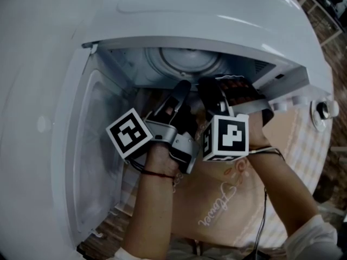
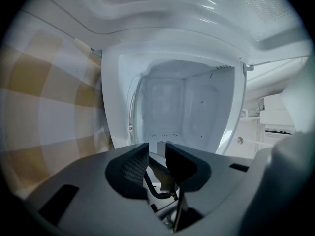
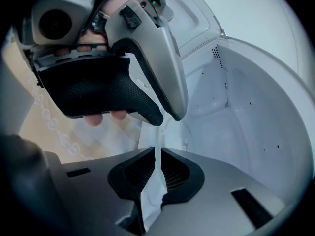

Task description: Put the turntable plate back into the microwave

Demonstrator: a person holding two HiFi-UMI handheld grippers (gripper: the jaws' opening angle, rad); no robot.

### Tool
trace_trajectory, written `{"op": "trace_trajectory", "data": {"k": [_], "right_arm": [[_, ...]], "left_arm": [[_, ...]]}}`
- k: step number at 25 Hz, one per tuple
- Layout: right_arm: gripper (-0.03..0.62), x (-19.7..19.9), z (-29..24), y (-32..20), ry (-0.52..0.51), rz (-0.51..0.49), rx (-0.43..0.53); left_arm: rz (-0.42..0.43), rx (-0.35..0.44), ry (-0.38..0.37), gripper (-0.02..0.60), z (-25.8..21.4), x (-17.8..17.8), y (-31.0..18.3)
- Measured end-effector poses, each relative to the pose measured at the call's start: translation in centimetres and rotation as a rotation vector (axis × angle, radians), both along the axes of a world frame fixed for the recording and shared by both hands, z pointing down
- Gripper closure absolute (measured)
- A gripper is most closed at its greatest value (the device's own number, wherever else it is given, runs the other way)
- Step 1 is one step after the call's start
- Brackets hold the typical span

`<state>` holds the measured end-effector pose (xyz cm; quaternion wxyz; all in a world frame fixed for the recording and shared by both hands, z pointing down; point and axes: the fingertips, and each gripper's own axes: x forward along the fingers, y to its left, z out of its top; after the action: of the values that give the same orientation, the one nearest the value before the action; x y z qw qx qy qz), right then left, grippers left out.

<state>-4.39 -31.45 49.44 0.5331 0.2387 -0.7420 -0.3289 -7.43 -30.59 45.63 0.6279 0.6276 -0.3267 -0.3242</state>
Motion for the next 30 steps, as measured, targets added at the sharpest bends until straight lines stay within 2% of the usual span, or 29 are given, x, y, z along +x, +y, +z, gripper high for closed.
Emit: {"op": "trace_trajectory", "data": {"k": [4,12,22,30], "right_arm": [[0.540,0.2,0.0,0.0,-0.027,0.018,-0.004],[0.540,0.4,0.1,0.6,-0.012,0.017,0.008],[0.542,0.7,-0.6,1.8,-0.058,0.040,0.008],[0.542,0.7,-1.6,3.2,-0.085,0.054,0.015]], "left_arm": [[-0.011,0.007,0.013,0.482,-0.1,-0.2,-0.1],[-0.012,0.005,0.035,0.499,-0.2,-0.2,0.2],[0.006,0.028,0.042,0.563,-0.9,0.1,0.9],[0.011,0.031,0.034,0.565,-1.1,0.3,2.3]]}}
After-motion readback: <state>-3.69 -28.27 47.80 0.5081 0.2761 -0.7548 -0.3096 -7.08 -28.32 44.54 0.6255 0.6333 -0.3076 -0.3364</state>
